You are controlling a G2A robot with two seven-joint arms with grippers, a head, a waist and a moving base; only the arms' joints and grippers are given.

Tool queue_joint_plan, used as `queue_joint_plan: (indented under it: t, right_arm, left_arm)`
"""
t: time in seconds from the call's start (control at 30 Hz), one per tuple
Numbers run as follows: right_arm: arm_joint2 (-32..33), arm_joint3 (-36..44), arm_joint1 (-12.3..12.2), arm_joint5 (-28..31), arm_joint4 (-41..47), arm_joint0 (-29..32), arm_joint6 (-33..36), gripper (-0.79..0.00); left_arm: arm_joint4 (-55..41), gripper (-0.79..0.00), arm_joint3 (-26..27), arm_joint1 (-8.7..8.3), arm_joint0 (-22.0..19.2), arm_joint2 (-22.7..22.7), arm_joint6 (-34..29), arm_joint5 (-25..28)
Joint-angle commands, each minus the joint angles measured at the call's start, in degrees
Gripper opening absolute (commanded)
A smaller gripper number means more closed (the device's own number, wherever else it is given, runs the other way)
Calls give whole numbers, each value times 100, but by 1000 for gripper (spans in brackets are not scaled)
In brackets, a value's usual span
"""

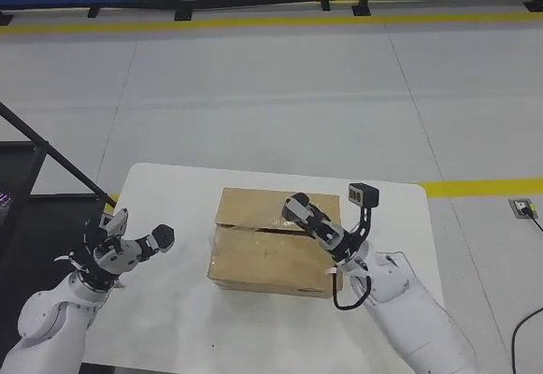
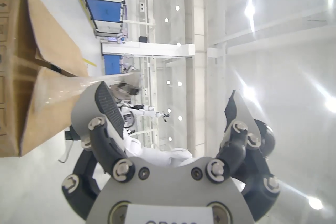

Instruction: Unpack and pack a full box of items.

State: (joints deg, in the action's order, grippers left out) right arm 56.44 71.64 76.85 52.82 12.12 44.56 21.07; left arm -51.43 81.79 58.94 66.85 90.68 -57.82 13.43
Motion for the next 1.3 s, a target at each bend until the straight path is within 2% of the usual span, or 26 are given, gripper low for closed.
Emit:
queue_joint_plan:
  t: [0.0, 0.17, 0.37, 0.53, 0.6, 0.93, 1.07, 1.27]
  right_arm:
    - [-71, 490, 44, -211, -109, 13, -209, -785]
    - [-376, 1271, 197, -628, -503, -14, -740, -785]
    - [-555, 1485, 369, -882, -766, -191, -1339, -785]
    - [-618, 1578, 495, -1073, -1055, -273, -1847, -785]
    - [-638, 1616, 517, -1318, -1373, -330, -1818, -785]
    - [-593, 1784, 530, -1401, -1298, -174, -1954, -785]
    - [-629, 2044, 626, -1577, -1049, -13, -2518, -785]
    - [-836, 2231, 795, -2228, -767, 4, -2958, -785]
  left_arm:
    - [52, 0, 74, 18, 34, -52, 95, 99]
    - [59, 0, 204, 55, 111, -122, 195, 365]
    - [308, 0, 359, 90, 227, -164, 354, 817]
    - [234, 0, 478, 137, 231, -289, 492, 925]
    - [161, 0, 505, 156, 218, -324, 589, 958]
    - [161, 0, 505, 156, 218, -324, 589, 958]
    - [1117, 0, 702, 153, 190, -460, 914, 943]
    - [2496, 0, 862, 239, 64, -942, 1800, 1388]
